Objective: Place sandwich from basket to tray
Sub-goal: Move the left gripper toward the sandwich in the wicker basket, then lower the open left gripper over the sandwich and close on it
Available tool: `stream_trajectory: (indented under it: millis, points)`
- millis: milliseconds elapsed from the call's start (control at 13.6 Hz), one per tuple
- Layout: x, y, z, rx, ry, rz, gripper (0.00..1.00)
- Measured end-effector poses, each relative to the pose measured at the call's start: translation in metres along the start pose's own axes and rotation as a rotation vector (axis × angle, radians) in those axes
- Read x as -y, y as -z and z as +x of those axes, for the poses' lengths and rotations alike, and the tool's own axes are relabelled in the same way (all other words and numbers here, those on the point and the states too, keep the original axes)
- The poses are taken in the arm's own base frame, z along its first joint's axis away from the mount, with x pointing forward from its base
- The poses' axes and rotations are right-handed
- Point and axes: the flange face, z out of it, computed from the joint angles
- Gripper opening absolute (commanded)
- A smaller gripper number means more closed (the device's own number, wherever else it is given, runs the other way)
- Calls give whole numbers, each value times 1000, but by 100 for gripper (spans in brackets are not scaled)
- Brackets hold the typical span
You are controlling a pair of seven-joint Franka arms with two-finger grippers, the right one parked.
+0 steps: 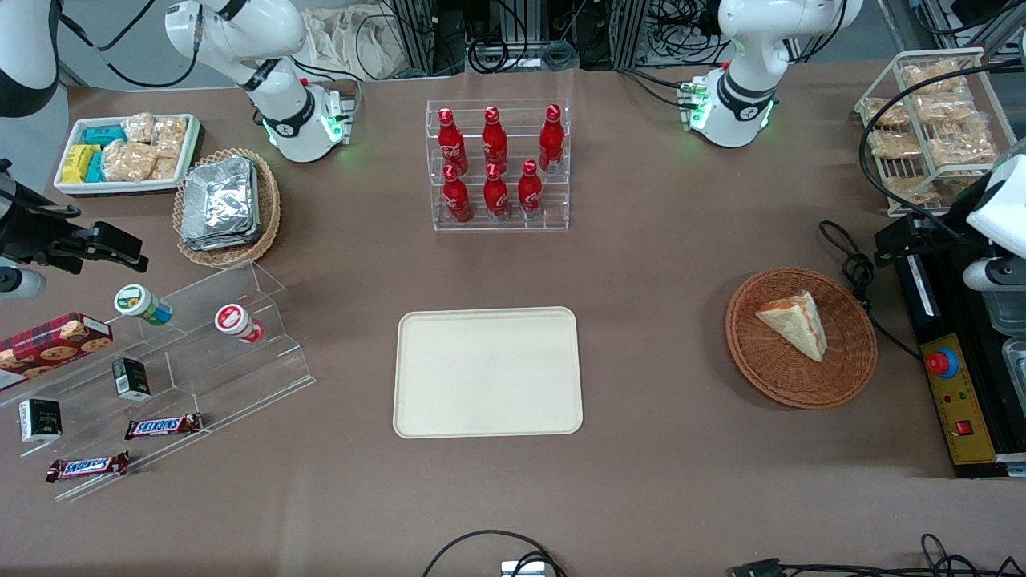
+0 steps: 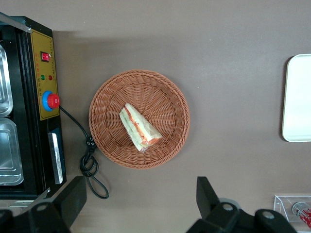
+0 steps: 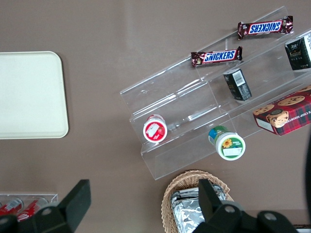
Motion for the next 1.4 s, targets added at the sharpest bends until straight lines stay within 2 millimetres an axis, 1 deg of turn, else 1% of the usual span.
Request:
stream_trajectory:
  millis: [368, 442, 515, 736, 957, 1252, 1399]
  points:
    - [1, -2, 1, 6, 6, 5, 100]
    - [3, -7, 1, 19, 14, 11, 100]
    - [5, -16, 1, 39, 27, 21, 100]
    - [10, -52, 0, 99, 57, 44, 100]
    - [15, -92, -1, 77, 128, 46, 100]
    - [23, -163, -18, 30, 256, 45, 100]
    - [33, -199, -30, 1, 317, 39, 100]
